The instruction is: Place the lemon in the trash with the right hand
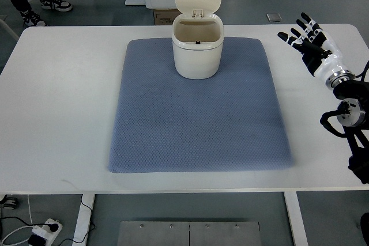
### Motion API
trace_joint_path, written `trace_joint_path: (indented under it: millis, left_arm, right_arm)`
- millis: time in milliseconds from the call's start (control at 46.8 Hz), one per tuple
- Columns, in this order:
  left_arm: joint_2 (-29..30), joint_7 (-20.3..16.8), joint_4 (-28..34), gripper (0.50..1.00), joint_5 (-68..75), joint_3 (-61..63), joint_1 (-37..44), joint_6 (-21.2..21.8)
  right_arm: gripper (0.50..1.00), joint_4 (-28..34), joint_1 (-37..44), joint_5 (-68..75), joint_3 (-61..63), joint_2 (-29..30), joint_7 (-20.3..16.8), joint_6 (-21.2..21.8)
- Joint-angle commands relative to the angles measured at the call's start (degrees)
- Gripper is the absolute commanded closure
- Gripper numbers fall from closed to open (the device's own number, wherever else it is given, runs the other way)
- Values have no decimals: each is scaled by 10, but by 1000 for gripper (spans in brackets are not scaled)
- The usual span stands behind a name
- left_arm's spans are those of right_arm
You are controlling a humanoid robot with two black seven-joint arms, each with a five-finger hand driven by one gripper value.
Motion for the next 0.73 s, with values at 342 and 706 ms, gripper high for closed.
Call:
trace_joint_path:
  millis: [342,706]
  left_arm:
    - [0,0,0,500,0,0,0,0]
    - [0,0,0,500,0,0,0,0]
  right_arm:
    - [500,0,-58,0,21,45,60,1]
    - [500,0,-78,-6,19,71,83,1]
